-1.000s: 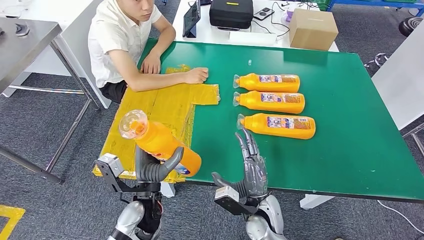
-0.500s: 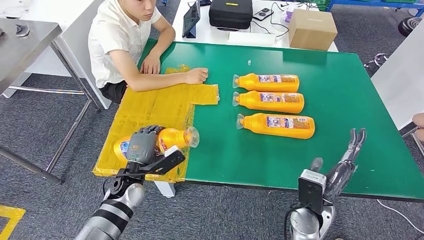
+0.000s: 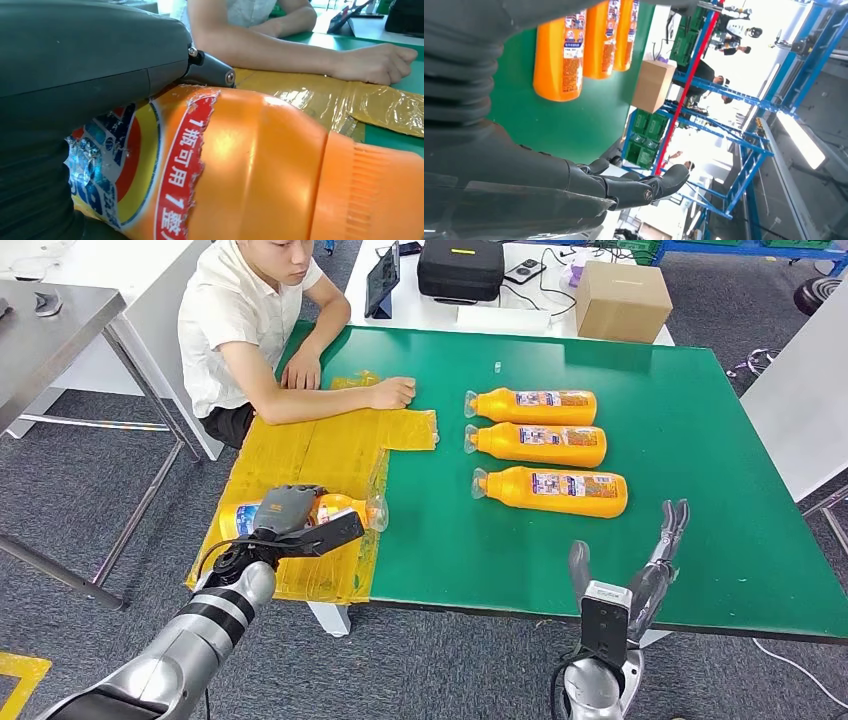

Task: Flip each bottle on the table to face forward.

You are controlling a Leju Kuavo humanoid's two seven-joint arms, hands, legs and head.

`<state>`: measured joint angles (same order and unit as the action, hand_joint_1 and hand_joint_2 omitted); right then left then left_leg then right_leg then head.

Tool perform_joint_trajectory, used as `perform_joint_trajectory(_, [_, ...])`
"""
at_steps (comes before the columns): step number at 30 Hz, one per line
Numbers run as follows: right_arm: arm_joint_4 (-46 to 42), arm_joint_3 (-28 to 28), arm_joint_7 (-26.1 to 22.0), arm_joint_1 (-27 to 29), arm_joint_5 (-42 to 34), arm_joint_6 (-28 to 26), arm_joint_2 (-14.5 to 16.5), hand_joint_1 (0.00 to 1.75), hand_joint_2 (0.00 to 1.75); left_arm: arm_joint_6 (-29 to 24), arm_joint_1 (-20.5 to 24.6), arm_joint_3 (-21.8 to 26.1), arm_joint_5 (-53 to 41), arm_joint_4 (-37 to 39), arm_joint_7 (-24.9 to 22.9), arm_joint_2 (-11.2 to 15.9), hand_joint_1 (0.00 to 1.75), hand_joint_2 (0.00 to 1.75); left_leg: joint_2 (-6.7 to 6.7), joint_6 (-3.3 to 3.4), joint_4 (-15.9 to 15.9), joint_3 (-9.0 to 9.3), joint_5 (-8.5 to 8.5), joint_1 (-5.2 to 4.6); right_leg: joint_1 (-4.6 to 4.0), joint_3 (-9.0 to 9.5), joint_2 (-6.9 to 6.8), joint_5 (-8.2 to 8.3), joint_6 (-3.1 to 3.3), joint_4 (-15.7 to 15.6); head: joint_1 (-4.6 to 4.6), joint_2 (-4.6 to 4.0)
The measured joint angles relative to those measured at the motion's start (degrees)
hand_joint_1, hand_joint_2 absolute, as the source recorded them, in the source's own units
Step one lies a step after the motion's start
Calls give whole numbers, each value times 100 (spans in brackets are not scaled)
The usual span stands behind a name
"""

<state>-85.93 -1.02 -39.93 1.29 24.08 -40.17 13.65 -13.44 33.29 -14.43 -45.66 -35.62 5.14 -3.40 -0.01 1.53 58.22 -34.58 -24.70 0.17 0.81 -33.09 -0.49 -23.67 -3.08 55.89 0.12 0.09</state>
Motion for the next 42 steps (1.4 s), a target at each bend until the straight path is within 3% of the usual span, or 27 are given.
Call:
perform_joint_trajectory(1, [22,25,0,-1,-22,0,-11,0,175,43,26,8,36,41,50,3,3,175,0,-2,0,1,1,0,0,1,0,0,0,1,-1,0])
perform_joint_trajectory(2, [43,54,0,-1,-48,0,-23,0,175,115,48,17,87,78,106,5,0,175,0,-4,0,2,3,0,0,0,0,0,0,3,-1,0])
perform_joint_trajectory(7, [129,190,-2,-5,-155,0,-80,0,175,734,105,71,476,191,417,7,0,175,-3,-10,0,0,9,1,0,-1,-1,1,1,7,0,0])
perform_joint_trajectory(14, [243,355,-2,-71,-310,0,-161,0,175,2206,279,177,1173,245,1099,106,0,175,-24,-10,0,0,9,-1,2,8,-18,-2,1,7,1,0])
perform_joint_trajectory(20, [324,428,-2,-99,-392,0,-205,0,175,2429,320,158,1272,282,1233,170,0,175,-23,-10,0,2,9,-2,3,9,-17,-2,1,6,-1,0])
perform_joint_trajectory(26, [333,434,-2,-102,-395,0,-211,0,175,2424,322,150,1272,283,1240,174,0,175,-24,-10,0,2,9,-2,3,10,-17,-2,1,6,-1,0])
perform_joint_trajectory(29, [363,474,-2,-102,-397,0,-225,0,175,2063,244,103,1298,238,1416,156,0,175,-22,-10,0,2,9,-2,2,7,-17,-2,1,7,-1,0])
perform_joint_trajectory(33, [397,516,-3,-63,-313,0,-267,0,175,287,-415,-268,1028,-691,1874,-31,0,175,-21,-10,1,-23,9,-3,4,-19,-16,-2,1,6,1,0])
perform_joint_trajectory(42, [404,522,-7,-8,-123,0,-306,0,175,82,-1162,-821,1802,-2466,2031,-213,0,175,-19,-10,2,-43,7,-5,5,-41,-15,-2,0,6,-1,0])
